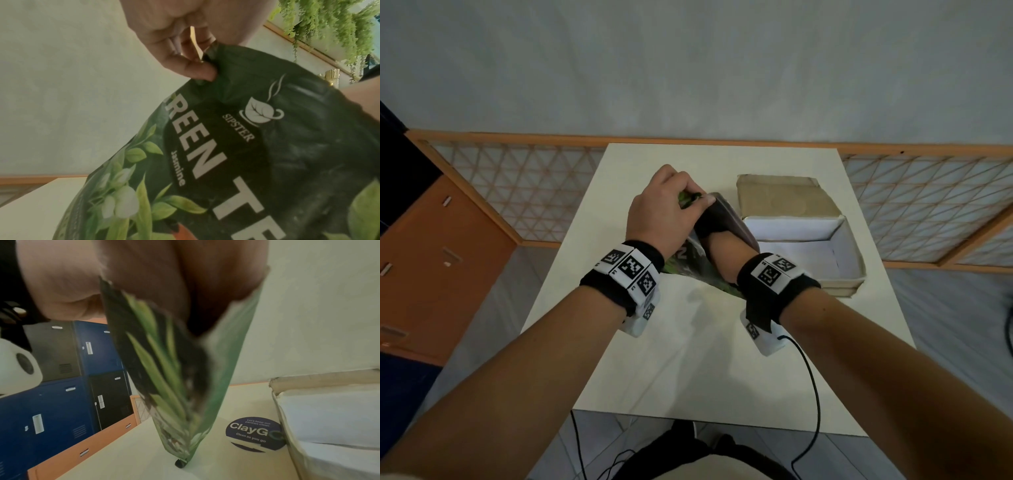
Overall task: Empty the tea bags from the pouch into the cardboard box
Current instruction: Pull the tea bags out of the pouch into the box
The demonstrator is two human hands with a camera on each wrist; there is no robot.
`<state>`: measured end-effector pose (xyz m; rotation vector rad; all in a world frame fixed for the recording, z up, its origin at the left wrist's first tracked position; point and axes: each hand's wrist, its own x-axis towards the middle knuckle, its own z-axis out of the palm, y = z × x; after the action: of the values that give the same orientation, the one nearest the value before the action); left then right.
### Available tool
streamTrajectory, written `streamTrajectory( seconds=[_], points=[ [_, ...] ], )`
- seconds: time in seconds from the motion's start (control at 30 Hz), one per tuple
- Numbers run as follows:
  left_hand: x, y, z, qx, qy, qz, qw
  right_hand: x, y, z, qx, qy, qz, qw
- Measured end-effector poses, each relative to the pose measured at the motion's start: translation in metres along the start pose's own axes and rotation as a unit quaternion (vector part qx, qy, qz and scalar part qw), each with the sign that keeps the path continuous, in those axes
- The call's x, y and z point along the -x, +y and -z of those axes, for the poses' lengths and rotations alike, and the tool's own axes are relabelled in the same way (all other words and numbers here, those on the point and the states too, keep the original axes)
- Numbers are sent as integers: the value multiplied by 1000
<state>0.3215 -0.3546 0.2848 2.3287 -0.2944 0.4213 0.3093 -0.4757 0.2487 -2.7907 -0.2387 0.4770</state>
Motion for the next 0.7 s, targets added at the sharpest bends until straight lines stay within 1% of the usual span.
streamTrajectory(
  seconds=[0.1,0.17,0.23,0.3,0.37,0.43,0.57,0.7],
  points=[
    [-6,1,-3,-18,-12,-14,1000,-4,12,0,-47,29,11,998],
    [-12,4,-6,-29,-11,-25,999,-2,21,7,-72,65,22,995],
    [-18,6,-8,-33,-2,-24,999,4,32,19,-115,112,46,986],
    [-24,9,-11,-36,8,-23,999,14,45,32,-182,150,55,970],
    [-30,12,-15,-41,16,-16,999,20,60,47,-244,165,48,954],
    [-37,15,-19,-45,29,-9,999,26,75,60,-282,173,52,942],
    [-51,20,-30,-34,52,5,998,32,97,85,-326,185,54,926],
    [-72,26,-36,-12,74,9,997,31,120,103,-350,234,57,905]
  ],
)
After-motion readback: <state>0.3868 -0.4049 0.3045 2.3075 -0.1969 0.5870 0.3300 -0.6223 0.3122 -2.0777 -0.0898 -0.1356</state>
